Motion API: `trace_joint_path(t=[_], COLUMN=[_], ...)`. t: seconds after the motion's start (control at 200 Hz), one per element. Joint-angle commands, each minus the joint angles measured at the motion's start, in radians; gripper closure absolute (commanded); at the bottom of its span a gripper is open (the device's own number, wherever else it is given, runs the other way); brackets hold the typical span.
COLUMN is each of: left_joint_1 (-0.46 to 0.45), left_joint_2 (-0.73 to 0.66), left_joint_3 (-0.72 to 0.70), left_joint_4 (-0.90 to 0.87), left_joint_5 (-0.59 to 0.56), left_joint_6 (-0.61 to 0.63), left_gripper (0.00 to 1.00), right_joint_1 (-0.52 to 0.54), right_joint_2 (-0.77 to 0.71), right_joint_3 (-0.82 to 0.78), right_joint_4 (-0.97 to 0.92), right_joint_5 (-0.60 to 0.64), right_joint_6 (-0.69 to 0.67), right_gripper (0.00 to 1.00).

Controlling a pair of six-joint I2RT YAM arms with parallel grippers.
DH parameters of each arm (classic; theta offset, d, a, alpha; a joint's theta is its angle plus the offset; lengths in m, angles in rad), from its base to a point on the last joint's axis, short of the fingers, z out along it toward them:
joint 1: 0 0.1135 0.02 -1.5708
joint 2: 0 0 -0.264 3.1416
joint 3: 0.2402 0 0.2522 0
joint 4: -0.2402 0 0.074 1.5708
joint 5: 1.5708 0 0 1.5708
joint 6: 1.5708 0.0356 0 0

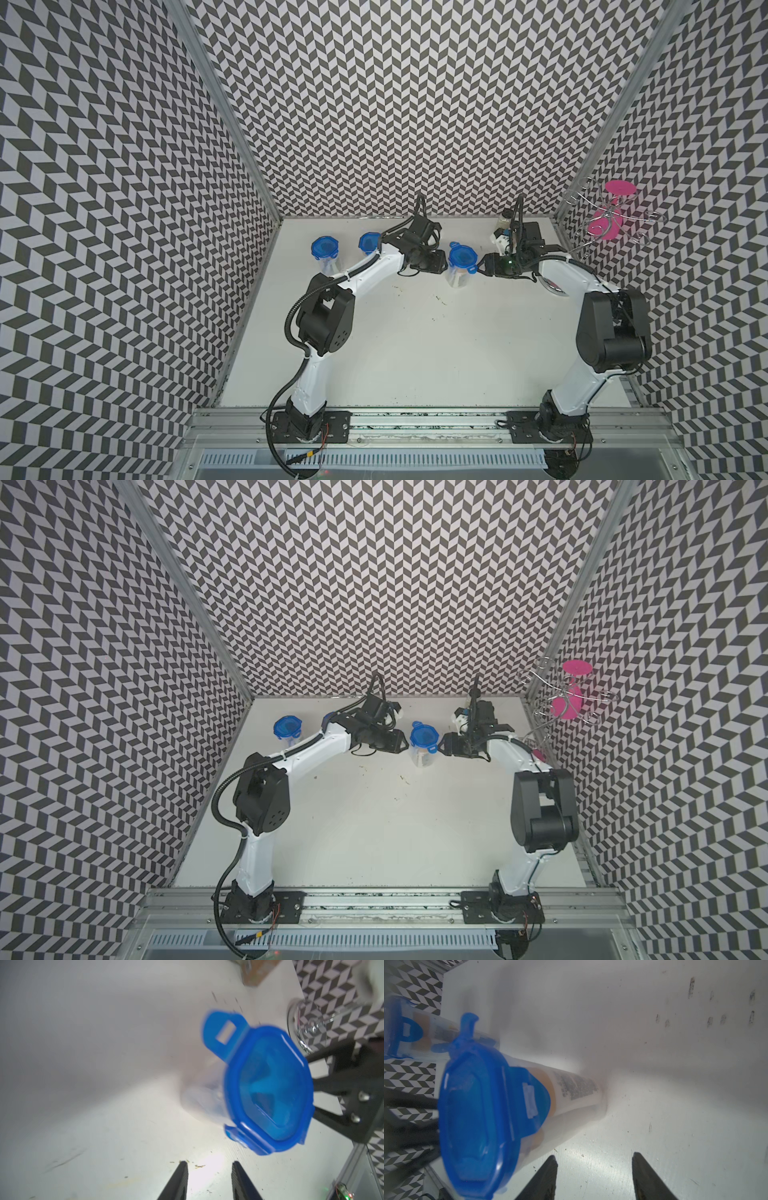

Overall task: Pack away toiletry kits
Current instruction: Close the fastener on the container.

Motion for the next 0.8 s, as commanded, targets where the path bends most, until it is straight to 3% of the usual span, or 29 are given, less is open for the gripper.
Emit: trace_joint_path(t=[0.0, 0.24, 0.501, 0.796], left_joint_1=[0.039, 0.038, 0.012, -0.016], left_joint_2=[0.003, 0.148, 0.227, 0.171], left_joint_3=[0.075, 0.271, 0.342, 0.246], left_joint_4=[-0.040, -0.074, -0.032, 0.000], left_joint_5=[-0.054, -0.104, -0.060, -0.032], left_joint_6=[0.012, 0.020, 0.032, 0.059], left_gripper=[0.62, 0.62, 0.62, 0.62], right_joint_1=[0.002, 0.061, 0.111, 0.122], right_joint_2=[-0.038, -0.116, -0.175, -0.132], right_joint_3=[-0.010, 0.055, 0.045, 0.073], right_joint_4=[-0.008, -0.131, -0.184, -0.187], right_joint_5=[0.038, 0.145, 0.185, 0.190], right_joint_6=[0.007, -0.047, -0.036, -0.047], right_gripper=[0.42, 0.42, 0.42, 0.42])
